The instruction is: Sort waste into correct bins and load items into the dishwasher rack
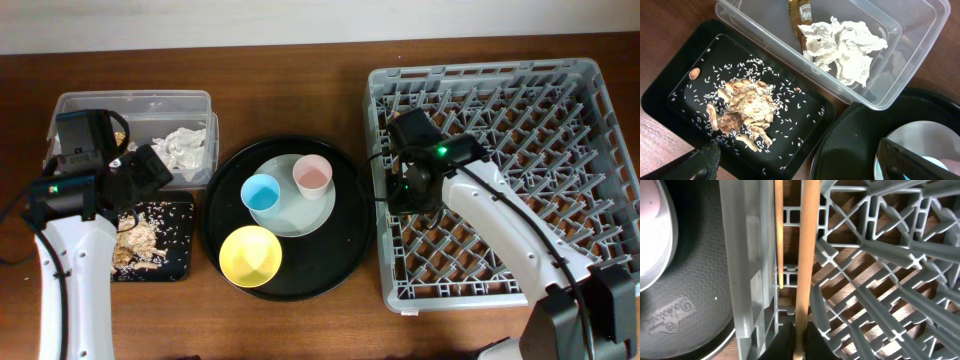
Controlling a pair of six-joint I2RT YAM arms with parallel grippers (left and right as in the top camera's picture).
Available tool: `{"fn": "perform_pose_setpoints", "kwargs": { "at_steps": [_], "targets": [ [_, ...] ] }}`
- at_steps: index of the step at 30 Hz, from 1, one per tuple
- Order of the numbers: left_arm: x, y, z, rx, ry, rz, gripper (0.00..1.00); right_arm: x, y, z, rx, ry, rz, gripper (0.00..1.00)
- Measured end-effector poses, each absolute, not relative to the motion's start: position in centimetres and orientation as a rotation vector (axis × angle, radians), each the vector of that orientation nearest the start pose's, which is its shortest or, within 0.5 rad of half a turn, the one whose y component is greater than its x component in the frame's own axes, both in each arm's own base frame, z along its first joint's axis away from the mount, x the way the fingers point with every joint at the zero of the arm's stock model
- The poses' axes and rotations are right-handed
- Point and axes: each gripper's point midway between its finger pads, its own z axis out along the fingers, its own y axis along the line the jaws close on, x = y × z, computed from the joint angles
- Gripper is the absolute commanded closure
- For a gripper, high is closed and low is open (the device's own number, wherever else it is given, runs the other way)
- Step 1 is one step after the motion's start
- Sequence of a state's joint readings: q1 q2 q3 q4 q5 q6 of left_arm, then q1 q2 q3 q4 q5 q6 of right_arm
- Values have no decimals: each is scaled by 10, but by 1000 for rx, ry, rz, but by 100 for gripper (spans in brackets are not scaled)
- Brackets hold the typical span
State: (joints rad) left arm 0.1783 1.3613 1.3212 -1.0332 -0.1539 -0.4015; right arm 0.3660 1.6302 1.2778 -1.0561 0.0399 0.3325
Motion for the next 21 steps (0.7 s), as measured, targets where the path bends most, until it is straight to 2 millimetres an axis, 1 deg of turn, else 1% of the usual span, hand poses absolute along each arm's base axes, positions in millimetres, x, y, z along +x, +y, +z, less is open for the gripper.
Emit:
{"fn": "perform_pose_setpoints", "kwargs": {
  "at_steps": [1,7,10,11,13,14,15,16,17,18,19,20,21],
  "targets": [
    [319,84,208,-801,2504,127,1,307,110,106,-47,2974,24,77],
    [319,84,208,-801,2504,127,1,308,110,106,-45,2970,20,76],
    [319,84,208,-801,2504,128,1,309,113,109,-47,2971,48,74],
    [319,84,207,-801,2505,127,1,311,116,120,-48,2969,66,72],
    [319,84,207,-801,2505,128,1,331,131,160,-72,2880,140,70],
    [319,84,208,-801,2504,127,1,339,149,181,-132,2819,209,69],
    [319,84,208,-801,2504,127,1,347,180,199,-222,2727,295,69],
    [319,84,208,-801,2504,127,1,345,197,203,-274,2696,335,68],
    [319,84,208,-801,2503,127,1,345,219,208,-337,2645,379,64],
    [319,84,208,-801,2504,127,1,344,240,212,-404,2598,417,61],
    [319,84,207,-801,2505,127,1,342,268,212,-496,2542,451,49],
    [319,84,207,-801,2504,128,1,342,284,205,-549,2525,450,43],
    [319,84,207,-801,2504,127,1,345,294,197,-576,2518,449,43]
  ]
}}
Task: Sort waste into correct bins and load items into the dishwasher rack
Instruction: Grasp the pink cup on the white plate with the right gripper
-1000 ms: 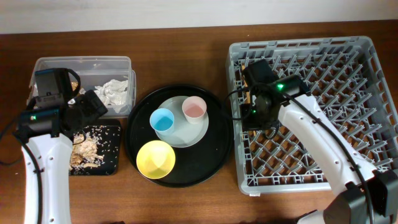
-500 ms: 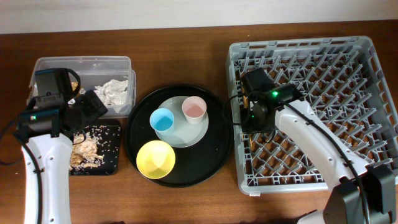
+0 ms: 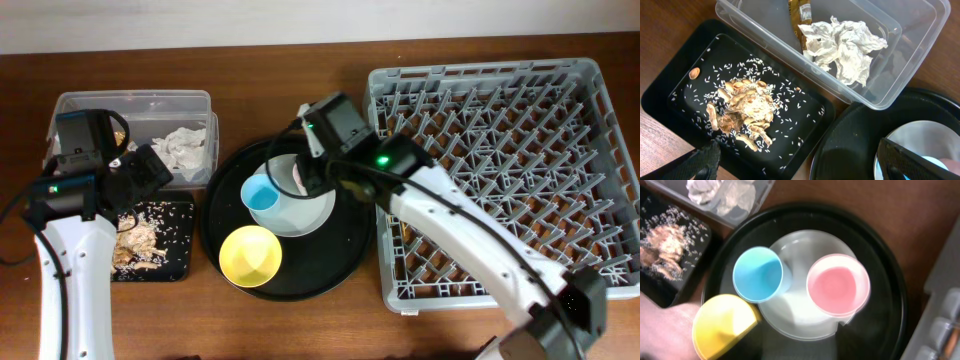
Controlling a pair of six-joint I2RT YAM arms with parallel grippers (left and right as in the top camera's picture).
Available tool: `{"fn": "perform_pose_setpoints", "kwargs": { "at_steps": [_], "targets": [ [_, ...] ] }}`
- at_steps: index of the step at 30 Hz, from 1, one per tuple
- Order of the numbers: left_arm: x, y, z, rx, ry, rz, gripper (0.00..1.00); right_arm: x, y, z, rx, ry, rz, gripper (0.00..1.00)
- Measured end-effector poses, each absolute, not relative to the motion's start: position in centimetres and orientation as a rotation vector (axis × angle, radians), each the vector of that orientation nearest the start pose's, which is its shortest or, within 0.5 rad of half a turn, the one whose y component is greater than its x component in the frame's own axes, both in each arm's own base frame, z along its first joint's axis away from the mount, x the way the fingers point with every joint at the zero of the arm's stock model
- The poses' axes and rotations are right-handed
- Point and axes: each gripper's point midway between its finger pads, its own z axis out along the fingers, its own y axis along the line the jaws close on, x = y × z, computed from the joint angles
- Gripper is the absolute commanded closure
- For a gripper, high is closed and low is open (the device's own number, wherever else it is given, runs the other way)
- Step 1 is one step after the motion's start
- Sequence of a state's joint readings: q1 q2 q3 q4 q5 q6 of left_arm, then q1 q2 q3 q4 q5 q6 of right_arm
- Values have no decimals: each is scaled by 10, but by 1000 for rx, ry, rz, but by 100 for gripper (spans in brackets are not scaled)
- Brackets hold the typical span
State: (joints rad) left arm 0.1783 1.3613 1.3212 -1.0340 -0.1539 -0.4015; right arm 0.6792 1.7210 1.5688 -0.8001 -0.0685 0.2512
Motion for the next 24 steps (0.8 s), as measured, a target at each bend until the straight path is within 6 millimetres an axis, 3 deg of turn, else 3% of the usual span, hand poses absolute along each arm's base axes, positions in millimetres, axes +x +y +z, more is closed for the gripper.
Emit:
{"fn": "perform_pose_setpoints", "kwargs": {
  "at_steps": [2,4,5,7,10,12,18,21,24],
  "targets": [
    [319,84,208,-801,2504,127,1,347,300,173,-597,2562,427,45],
    [319,84,208,-801,2504,127,1,351,297,172,-587,2557,389,69],
    [319,84,208,-801,2504,128,1,353,294,170,-583,2554,362,76],
    [319,84,208,-801,2504,128,1,361,294,157,-582,2560,316,76],
    [319,84,208,-801,2504,127,1,371,300,103,-613,2635,255,75],
    [319,84,208,-801,2504,127,1,371,300,85,-625,2670,232,74],
    [319,84,208,-801,2504,127,1,369,298,83,-642,2681,220,68],
    [319,84,208,-801,2504,127,1,373,303,113,-646,2660,242,65],
    [319,84,208,-801,2503,127,1,363,301,115,-670,2691,251,66]
  ]
}}
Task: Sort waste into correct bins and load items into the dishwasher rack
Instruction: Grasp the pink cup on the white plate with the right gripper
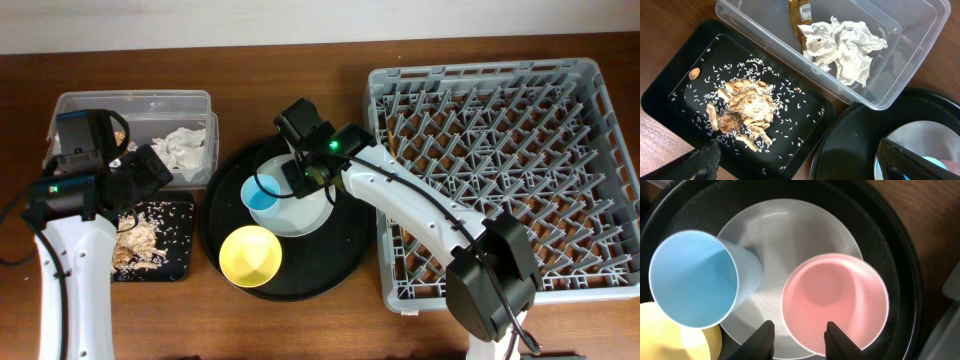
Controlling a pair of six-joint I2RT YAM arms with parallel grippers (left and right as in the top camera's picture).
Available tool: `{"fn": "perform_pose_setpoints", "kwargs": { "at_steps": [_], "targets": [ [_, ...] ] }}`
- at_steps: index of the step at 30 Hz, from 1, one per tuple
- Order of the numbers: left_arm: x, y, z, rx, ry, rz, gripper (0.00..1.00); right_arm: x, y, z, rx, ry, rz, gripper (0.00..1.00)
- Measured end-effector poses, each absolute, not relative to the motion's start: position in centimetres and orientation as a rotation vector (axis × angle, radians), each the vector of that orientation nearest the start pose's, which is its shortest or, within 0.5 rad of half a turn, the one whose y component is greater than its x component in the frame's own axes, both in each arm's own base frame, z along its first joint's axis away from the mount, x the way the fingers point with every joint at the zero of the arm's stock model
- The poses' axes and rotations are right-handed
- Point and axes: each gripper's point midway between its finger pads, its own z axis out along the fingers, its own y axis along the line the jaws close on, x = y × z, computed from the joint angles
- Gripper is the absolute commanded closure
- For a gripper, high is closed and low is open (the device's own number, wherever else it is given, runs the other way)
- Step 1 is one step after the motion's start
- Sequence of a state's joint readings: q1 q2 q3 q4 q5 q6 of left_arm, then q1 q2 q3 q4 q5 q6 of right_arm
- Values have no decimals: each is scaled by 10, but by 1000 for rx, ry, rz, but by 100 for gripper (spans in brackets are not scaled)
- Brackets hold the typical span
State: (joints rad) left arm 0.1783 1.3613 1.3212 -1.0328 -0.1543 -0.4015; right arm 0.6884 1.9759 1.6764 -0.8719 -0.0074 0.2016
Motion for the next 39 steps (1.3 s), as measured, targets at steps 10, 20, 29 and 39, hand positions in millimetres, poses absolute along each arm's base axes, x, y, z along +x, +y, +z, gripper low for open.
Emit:
{"fn": "perform_pose_setpoints", "kwargs": {
  "at_steps": [10,20,29,39],
  "targets": [
    [319,84,208,-801,2504,127,1,358,302,108,-791,2680,252,66],
    [319,84,208,-801,2504,127,1,354,300,88,-815,2695,244,67],
    [319,84,208,-801,2504,127,1,352,299,75,-823,2700,245,83],
    [319,84,208,-801,2504,128,1,358,305,139,-829,2678,259,96]
  ]
}}
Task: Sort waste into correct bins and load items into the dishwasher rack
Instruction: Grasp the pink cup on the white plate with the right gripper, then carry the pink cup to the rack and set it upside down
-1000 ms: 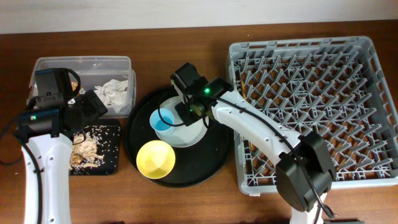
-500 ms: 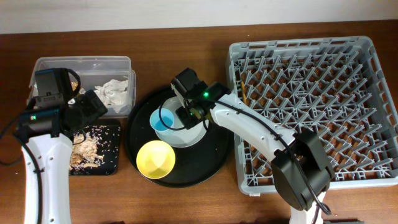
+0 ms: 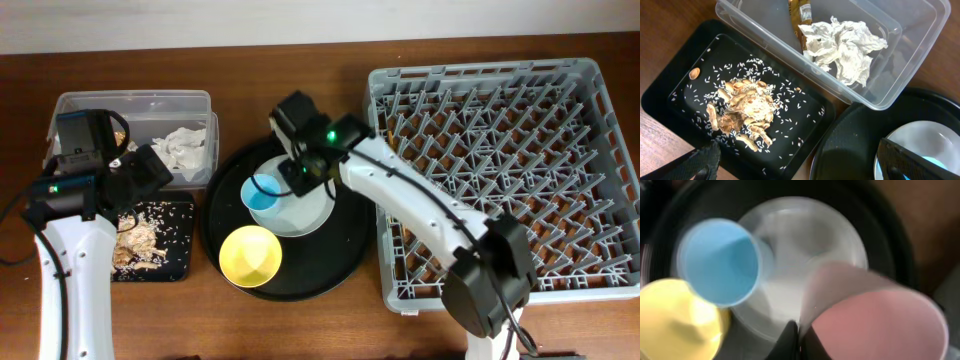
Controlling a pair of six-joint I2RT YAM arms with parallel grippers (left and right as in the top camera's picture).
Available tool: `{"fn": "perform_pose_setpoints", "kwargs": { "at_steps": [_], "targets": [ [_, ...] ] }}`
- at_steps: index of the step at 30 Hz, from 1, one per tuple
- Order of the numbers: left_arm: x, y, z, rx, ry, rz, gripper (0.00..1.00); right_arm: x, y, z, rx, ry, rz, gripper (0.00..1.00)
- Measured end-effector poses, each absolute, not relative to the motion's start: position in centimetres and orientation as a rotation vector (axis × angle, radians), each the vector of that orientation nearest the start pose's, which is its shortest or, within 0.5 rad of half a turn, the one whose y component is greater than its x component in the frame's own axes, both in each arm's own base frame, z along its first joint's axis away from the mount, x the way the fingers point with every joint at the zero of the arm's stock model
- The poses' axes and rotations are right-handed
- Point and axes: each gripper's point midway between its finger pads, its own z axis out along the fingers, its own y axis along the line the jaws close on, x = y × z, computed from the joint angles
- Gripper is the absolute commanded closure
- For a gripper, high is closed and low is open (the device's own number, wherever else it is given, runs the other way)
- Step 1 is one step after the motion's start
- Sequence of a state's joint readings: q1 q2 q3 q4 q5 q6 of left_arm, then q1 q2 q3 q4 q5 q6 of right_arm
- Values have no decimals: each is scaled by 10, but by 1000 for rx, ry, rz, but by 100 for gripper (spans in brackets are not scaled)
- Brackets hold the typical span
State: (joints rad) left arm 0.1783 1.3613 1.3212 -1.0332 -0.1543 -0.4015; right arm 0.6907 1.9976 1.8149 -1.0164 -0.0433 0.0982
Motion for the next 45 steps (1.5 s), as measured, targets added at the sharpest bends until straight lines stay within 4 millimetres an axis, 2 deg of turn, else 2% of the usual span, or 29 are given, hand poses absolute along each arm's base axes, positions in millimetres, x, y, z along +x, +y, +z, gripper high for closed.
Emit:
{"fn": "perform_pose_setpoints", "kwargs": {
  "at_steps": [2,3,4,7,8,9,10,11,12,14,15,16,20,24,27,29,32,36,37,38,39,40,42,45],
  "targets": [
    [318,84,207,-801,2505,127,1,373,304,214,-783,2570,318,96],
    [319,84,208,-801,2504,127,1,382,295,236,-761,2534,354,96],
    [318,84,207,-801,2505,127,1,395,280,252,-730,2515,461,96],
    [319,84,208,-801,2504,127,1,438,198,270,-606,2458,765,96],
    [319,84,208,-801,2504,127,1,448,168,279,-600,2359,977,96],
    [319,84,208,-801,2504,128,1,453,156,280,-595,2315,1054,96],
    [319,84,207,-801,2504,127,1,457,148,282,-605,2229,1207,96],
    [319,84,208,-801,2504,128,1,462,140,279,-596,2165,1321,96],
    [319,84,208,-801,2504,127,1,471,128,265,-554,2124,1424,96],
    [319,84,208,-801,2504,127,1,484,125,229,-498,2125,1547,96],
    [319,84,207,-801,2504,127,1,490,125,203,-461,2152,1594,96],
    [319,84,208,-801,2504,127,1,492,124,191,-441,2170,1609,96],
    [319,84,208,-801,2504,127,1,495,114,185,-408,2176,1607,96],
    [319,84,208,-801,2504,127,1,492,126,179,-437,2220,1585,96],
    [319,84,208,-801,2504,127,1,492,128,169,-446,2223,1576,96],
    [319,84,208,-801,2504,127,1,488,130,161,-435,2187,1638,96],
    [319,84,208,-801,2504,127,1,479,137,160,-427,2168,1709,96],
    [319,84,208,-801,2504,127,1,471,141,155,-424,2223,1705,95],
    [319,84,208,-801,2504,127,1,471,139,154,-417,2234,1699,94],
    [319,84,208,-801,2504,128,1,470,133,152,-408,2253,1678,88],
    [319,84,208,-801,2504,127,1,470,116,142,-382,2310,1614,87],
    [319,84,208,-801,2504,127,1,463,113,127,-410,2405,1535,87],
    [319,84,208,-801,2504,127,1,458,102,110,-414,2498,1454,86],
    [319,84,208,-801,2504,127,1,458,89,101,-418,2538,1387,81]
  ]
}}
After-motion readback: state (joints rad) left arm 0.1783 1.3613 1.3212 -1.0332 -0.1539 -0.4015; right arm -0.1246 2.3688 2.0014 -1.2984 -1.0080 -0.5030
